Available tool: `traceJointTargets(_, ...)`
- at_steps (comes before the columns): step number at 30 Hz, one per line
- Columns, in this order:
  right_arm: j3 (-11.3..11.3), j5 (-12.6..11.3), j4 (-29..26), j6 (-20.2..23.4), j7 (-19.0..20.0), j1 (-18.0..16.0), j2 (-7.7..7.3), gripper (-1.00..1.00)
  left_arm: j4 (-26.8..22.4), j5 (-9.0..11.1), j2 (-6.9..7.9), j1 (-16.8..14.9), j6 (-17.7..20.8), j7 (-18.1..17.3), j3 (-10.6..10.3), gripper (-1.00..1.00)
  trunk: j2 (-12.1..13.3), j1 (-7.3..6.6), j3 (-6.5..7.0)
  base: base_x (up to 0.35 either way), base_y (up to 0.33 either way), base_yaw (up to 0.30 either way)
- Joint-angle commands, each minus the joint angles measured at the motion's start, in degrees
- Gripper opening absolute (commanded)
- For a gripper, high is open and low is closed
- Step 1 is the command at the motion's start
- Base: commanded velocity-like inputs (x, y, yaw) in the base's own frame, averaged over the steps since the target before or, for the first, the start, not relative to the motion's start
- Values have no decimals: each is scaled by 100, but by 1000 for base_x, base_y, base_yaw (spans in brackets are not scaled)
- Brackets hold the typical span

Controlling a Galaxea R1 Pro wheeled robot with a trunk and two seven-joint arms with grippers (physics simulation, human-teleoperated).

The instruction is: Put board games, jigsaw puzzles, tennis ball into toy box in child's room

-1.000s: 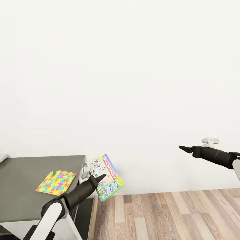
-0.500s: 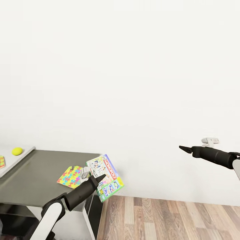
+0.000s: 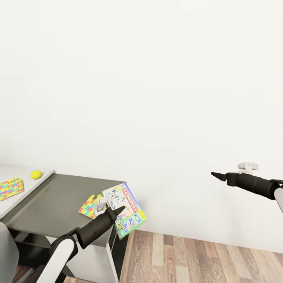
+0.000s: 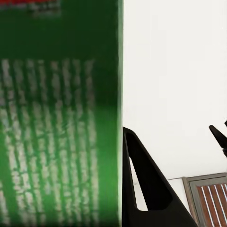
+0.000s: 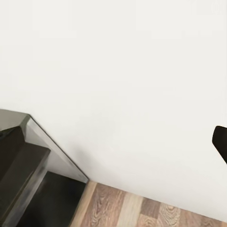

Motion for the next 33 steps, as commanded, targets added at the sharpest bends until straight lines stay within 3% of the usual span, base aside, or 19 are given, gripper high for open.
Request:
traceJointTargets(1,-14,40,-2,25,52,-7,-1,100,-1,4,3,-4,14,-10,-1,-100,37,-22,11,0,0,11)
traceJointTargets(8,-28,40,-2,19,54,-13,2,100,0,10,15,-4,14,-8,-8,-100,318,-176,137,0,0,116)
traceJointTargets(33,-40,47,-2,-1,42,-15,-5,100,0,3,20,-4,14,-2,-3,-100,1320,-725,586,0,0,293)
